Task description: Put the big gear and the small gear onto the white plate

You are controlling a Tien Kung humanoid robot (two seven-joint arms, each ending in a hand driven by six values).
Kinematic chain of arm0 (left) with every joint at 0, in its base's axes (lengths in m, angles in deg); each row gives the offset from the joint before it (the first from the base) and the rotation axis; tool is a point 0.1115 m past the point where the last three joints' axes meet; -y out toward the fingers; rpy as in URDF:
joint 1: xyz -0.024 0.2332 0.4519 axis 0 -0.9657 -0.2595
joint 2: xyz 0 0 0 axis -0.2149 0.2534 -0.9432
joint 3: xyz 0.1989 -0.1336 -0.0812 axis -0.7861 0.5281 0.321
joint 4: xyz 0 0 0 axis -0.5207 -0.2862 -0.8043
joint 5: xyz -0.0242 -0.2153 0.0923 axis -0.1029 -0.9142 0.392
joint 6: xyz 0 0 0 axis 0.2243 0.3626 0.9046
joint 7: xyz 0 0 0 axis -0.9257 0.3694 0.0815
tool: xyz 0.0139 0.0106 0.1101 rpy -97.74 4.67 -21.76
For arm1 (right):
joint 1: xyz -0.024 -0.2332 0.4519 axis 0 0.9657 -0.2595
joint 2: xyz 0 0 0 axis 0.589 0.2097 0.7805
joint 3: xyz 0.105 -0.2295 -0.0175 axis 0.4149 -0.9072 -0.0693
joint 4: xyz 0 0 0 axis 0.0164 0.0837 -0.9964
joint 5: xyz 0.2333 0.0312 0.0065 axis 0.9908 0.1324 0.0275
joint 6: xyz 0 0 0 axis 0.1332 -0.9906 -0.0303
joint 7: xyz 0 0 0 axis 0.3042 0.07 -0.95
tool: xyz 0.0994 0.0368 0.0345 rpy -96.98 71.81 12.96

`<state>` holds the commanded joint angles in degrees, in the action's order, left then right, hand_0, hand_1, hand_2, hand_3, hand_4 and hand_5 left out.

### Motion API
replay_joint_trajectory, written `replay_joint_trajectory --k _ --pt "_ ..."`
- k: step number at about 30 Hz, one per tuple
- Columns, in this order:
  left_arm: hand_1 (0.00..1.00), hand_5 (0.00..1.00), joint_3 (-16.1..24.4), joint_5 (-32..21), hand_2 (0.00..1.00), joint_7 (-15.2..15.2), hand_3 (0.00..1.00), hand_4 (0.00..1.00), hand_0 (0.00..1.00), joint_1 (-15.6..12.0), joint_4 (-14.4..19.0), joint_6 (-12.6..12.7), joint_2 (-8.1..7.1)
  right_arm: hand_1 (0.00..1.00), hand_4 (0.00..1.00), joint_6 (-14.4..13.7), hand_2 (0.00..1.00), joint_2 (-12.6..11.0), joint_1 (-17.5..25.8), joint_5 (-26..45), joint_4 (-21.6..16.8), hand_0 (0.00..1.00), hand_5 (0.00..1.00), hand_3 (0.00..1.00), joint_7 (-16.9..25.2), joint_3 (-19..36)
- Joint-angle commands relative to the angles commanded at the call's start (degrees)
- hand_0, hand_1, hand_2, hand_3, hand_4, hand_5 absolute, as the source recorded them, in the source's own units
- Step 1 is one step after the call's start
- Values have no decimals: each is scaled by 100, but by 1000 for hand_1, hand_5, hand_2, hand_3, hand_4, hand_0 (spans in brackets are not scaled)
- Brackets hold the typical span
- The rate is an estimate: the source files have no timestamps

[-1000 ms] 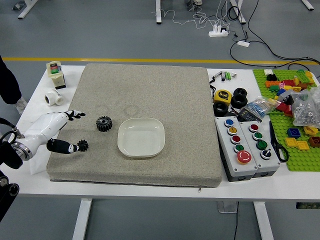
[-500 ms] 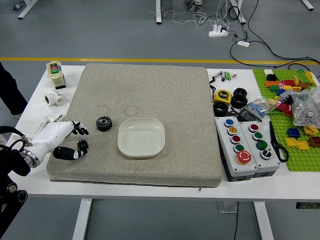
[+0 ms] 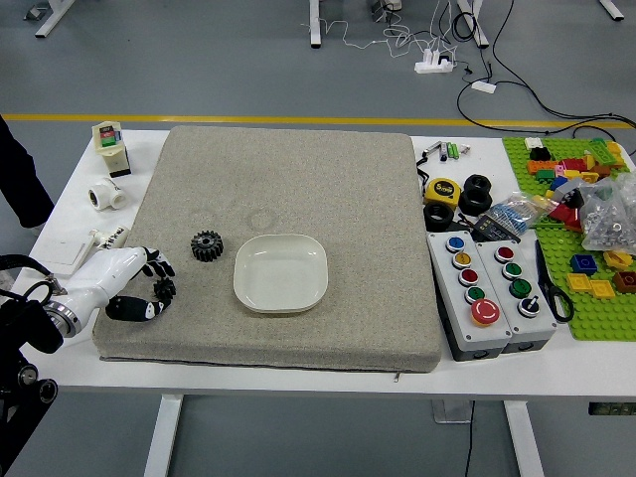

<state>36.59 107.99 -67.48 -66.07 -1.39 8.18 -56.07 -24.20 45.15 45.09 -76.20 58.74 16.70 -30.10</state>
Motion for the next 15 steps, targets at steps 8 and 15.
replay_joint_trajectory --k 8,15 --pt "550 131 -14 -19 581 -11 570 730 452 -3 -42 -52 2 618 721 6 672 -5 1 -9 -1 619 587 469 0 -6" --pt "446 113 -19 -76 501 0 561 638 326 28 -60 -125 3 618 720 3 671 -9 -12 -17 -3 620 587 469 1 16"
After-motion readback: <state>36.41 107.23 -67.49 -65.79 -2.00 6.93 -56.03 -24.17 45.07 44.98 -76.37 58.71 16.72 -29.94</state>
